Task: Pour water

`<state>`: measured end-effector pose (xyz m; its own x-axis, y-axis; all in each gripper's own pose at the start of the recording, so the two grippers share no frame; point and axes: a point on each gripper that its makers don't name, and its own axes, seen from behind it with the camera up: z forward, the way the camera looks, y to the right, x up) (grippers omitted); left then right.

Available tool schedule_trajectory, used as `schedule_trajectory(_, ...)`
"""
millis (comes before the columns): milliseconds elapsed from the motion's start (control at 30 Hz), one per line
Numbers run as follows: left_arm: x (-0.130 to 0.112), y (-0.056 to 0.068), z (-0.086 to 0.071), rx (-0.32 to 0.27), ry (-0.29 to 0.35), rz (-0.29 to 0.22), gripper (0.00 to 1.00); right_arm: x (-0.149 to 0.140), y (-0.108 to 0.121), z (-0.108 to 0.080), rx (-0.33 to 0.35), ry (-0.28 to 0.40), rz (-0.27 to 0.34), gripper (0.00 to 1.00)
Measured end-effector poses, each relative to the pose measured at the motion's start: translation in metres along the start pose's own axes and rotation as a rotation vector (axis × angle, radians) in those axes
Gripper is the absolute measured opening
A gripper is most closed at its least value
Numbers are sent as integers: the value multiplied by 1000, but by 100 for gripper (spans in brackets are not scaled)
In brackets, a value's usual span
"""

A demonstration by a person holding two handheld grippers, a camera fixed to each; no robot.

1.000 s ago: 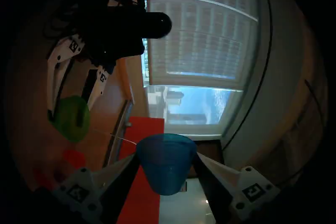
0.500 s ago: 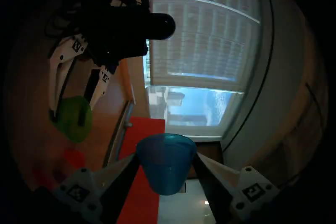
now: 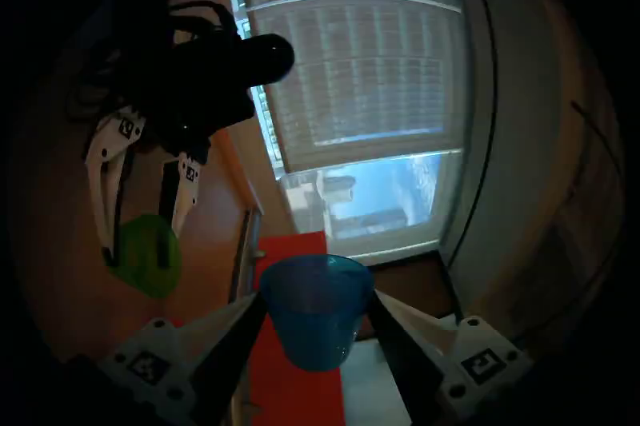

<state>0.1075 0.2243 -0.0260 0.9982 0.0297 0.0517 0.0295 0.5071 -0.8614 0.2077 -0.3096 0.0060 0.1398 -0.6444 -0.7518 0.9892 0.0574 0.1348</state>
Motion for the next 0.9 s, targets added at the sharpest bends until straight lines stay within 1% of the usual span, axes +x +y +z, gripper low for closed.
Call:
schedule_trajectory(67, 1, 0, 0, 0, 1, 1, 85, -1, -1, -1, 0, 5, 56, 90)
schedule_trajectory(167, 2, 1, -1, 0, 2, 2, 85, -1, -3, -2, 5, 12, 167, 90)
schedule_trajectory(367, 2, 0, -2, 9, 2, 5, 84, -8, -6, -2, 9, 19, 425, 90)
schedule_trajectory(500, 4, -2, -4, 14, 4, 5, 85, -13, -12, -2, 36, 29, 620, 90)
schedule_trajectory(700, 7, -4, -5, 20, 7, 5, 84, -22, -21, 1, 60, 33, 892, 89)
schedule_trajectory(800, 7, -5, -5, 21, 8, 4, 84, -23, -24, 3, 72, 43, 1015, 90)
schedule_trajectory(900, 7, -5, -4, 23, 6, 3, 85, -23, -26, 5, 84, 56, 1124, 90)
